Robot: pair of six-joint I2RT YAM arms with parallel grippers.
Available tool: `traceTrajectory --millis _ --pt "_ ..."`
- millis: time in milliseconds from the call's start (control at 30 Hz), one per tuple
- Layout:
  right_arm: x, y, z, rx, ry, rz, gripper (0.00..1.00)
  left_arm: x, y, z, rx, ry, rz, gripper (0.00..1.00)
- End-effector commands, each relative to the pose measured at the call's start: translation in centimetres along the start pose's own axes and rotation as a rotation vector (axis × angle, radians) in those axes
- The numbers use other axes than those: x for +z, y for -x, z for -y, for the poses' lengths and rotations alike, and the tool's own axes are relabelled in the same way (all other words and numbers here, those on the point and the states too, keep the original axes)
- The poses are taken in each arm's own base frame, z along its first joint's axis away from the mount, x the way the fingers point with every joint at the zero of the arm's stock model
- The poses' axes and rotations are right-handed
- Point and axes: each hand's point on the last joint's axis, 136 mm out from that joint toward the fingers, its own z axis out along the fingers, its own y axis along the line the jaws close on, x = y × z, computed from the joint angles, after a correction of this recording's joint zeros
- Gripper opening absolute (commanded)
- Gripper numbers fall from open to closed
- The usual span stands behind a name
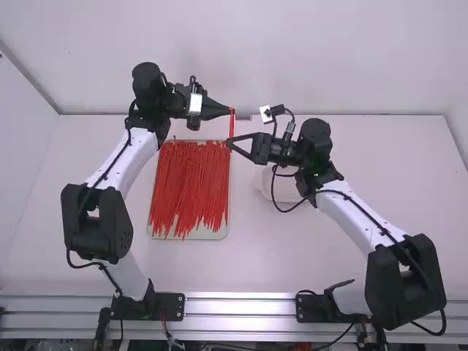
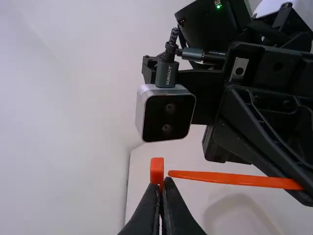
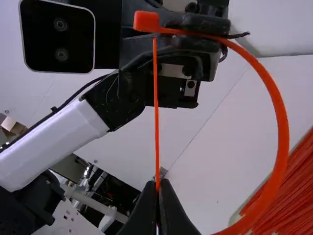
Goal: Fasten the cable tie
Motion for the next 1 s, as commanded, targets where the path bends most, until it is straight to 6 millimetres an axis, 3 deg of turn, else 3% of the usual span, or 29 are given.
traceTrajectory --millis 0,967 --pt "-0.08 -0.15 -0.75 -0.026 0.018 -0.010 0.00 0.38 1.09 -0.02 0.037 -0.021 0.014 0.02" --pt "0.09 -0.05 -0.69 -0.076 0.011 0.001 0.00 0.50 1.10 0.09 0.022 -0.025 0.016 0.02"
